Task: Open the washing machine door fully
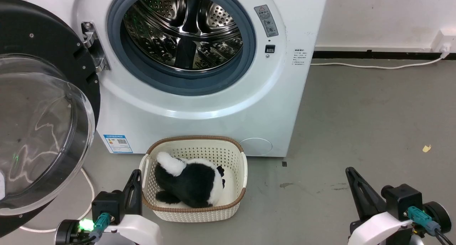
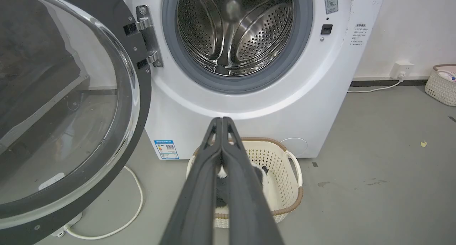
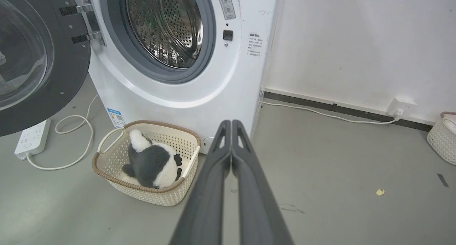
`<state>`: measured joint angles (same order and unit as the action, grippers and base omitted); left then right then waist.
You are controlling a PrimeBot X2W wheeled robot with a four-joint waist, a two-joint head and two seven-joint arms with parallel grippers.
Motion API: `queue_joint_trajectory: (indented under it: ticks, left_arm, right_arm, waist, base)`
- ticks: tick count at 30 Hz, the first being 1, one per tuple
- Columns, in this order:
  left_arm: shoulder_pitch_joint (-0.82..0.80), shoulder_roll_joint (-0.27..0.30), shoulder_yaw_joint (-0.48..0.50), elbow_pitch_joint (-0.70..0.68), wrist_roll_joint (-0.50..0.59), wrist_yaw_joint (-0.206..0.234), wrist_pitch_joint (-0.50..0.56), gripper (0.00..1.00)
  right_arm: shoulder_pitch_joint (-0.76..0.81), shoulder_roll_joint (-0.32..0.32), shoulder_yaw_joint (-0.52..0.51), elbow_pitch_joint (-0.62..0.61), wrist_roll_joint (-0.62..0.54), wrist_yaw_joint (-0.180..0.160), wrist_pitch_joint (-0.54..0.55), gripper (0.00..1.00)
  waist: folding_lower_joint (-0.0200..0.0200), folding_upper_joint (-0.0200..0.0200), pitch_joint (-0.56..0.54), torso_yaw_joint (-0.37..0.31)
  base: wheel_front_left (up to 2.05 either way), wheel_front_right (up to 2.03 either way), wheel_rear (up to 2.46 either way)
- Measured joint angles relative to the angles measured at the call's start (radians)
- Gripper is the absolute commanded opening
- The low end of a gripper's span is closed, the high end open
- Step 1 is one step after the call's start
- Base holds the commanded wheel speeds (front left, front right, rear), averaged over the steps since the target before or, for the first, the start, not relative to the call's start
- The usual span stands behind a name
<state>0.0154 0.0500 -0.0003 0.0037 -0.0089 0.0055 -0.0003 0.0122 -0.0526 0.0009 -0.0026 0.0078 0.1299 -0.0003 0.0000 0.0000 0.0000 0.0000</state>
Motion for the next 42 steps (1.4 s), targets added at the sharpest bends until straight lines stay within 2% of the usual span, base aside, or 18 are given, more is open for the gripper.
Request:
queue_joint_trajectory:
  ticks: [42]
  left_arm:
    - [0.0, 0.0, 0.0, 0.0, 0.0, 0.0, 0.0, 0.0]
  right_arm:
    - [0.0, 0.0, 0.0, 0.0, 0.0, 0.0, 0.0, 0.0]
  waist:
    - [0.0, 0.0, 0.0, 0.0]
  base:
    - [0.0, 0.0, 0.0]
